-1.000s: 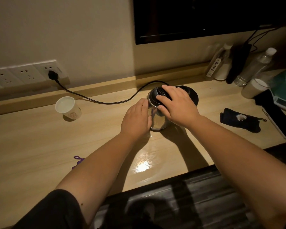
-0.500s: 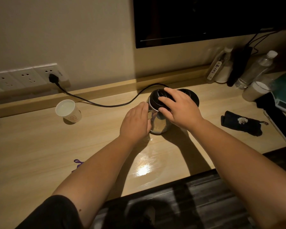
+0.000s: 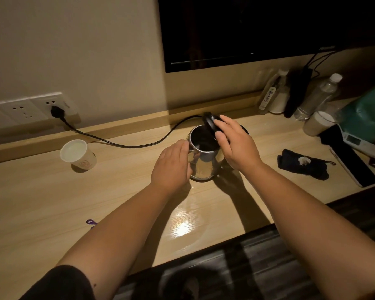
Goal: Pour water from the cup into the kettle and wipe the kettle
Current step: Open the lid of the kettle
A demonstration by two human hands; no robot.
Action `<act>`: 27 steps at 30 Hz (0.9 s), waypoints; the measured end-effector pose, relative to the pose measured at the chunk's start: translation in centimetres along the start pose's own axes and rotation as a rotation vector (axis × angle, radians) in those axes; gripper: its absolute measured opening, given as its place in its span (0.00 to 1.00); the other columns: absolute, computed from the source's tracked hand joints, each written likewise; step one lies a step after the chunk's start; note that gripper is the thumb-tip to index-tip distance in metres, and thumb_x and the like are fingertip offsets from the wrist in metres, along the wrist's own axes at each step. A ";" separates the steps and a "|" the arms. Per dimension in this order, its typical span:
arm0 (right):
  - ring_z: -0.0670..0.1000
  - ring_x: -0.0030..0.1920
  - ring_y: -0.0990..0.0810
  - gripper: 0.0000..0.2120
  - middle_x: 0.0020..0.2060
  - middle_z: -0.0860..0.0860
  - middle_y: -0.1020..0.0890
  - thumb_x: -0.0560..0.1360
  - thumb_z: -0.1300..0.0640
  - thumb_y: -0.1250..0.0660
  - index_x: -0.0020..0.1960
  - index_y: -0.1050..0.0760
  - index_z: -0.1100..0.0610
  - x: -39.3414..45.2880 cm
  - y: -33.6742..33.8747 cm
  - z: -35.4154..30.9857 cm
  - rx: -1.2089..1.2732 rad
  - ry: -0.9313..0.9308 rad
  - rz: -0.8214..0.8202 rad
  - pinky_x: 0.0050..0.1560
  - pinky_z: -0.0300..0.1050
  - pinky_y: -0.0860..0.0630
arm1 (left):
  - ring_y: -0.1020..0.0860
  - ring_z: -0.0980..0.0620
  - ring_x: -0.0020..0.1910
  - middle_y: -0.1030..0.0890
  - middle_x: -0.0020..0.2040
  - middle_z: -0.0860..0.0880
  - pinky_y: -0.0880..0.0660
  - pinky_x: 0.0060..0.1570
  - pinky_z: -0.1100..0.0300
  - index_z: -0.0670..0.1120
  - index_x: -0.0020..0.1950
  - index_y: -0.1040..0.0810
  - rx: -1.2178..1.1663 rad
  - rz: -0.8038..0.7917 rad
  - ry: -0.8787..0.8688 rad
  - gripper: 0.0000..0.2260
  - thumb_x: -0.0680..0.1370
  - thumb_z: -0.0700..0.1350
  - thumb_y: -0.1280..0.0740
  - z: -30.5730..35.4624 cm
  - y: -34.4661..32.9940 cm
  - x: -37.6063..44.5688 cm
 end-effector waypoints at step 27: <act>0.50 0.51 0.22 0.21 0.46 0.53 0.21 0.83 0.42 0.52 0.50 0.25 0.53 -0.5 -0.2 1.8 0.600 -0.514 0.229 0.52 0.50 0.23 | 0.42 0.46 0.75 0.39 0.76 0.44 0.46 0.73 0.52 0.45 0.77 0.43 0.086 -0.080 0.034 0.27 0.79 0.49 0.40 -2.6 0.6 -0.5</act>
Point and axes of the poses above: each hand's wrist, its own x-axis towards the middle knuckle, its own y-axis out of the back of the hand, z = x × y, the point moved 5 cm from there along x, towards the middle knuckle
